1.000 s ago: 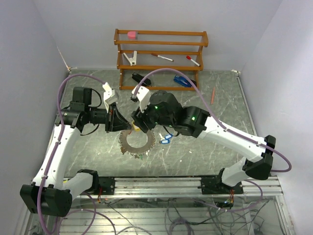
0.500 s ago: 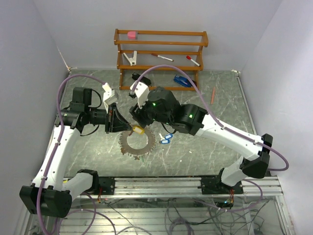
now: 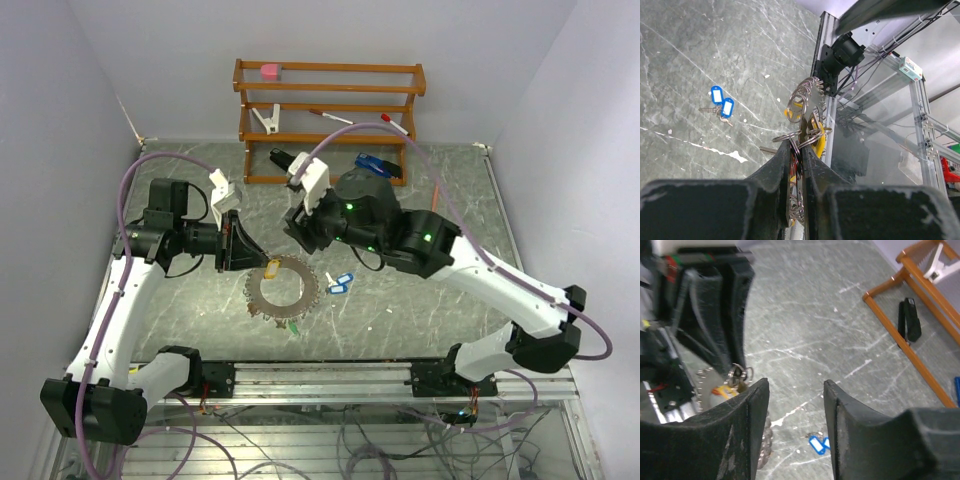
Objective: Put the keys on the keyring
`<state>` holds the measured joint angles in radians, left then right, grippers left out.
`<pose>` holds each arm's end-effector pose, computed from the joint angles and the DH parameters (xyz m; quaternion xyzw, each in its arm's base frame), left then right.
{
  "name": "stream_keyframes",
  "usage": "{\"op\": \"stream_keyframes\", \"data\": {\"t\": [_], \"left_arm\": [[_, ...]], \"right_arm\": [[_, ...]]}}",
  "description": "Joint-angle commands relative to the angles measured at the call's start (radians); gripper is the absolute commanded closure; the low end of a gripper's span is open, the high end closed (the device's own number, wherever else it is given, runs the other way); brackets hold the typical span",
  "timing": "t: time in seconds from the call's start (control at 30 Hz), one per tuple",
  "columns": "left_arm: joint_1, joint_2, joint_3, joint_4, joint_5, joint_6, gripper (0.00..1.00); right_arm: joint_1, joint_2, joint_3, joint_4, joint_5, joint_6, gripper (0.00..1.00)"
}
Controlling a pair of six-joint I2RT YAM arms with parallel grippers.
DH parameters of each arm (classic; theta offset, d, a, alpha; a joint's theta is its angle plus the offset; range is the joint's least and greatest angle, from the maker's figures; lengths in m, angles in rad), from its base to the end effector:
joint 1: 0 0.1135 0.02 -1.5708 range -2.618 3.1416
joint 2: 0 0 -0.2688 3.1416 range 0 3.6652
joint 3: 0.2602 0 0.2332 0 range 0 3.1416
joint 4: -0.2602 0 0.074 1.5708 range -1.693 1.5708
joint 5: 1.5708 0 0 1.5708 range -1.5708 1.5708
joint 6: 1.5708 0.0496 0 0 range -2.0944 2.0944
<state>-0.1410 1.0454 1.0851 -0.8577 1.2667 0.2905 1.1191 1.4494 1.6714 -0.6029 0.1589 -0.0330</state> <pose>0.1604 -0.0706 0.3501 0.3730 0.6857 -0.5268 0.3366 0.1416 0.2739 0.4427 -0.4124 0.7166 0.2324 0.5123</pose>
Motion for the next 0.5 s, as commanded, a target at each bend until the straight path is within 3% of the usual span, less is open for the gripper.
{"op": "stream_keyframes", "data": {"t": [0.0,0.47], "left_arm": [[0.0,-0.015,0.0,0.032,0.05,-0.03,0.93],[0.0,-0.002,0.005,0.021,0.036,-0.023,0.93]], "right_arm": [[-0.002,-0.031,0.046,-0.045,-0.126,0.029,0.56],[0.033,0.021,-0.018,-0.055,-0.208,0.091,0.63]]}}
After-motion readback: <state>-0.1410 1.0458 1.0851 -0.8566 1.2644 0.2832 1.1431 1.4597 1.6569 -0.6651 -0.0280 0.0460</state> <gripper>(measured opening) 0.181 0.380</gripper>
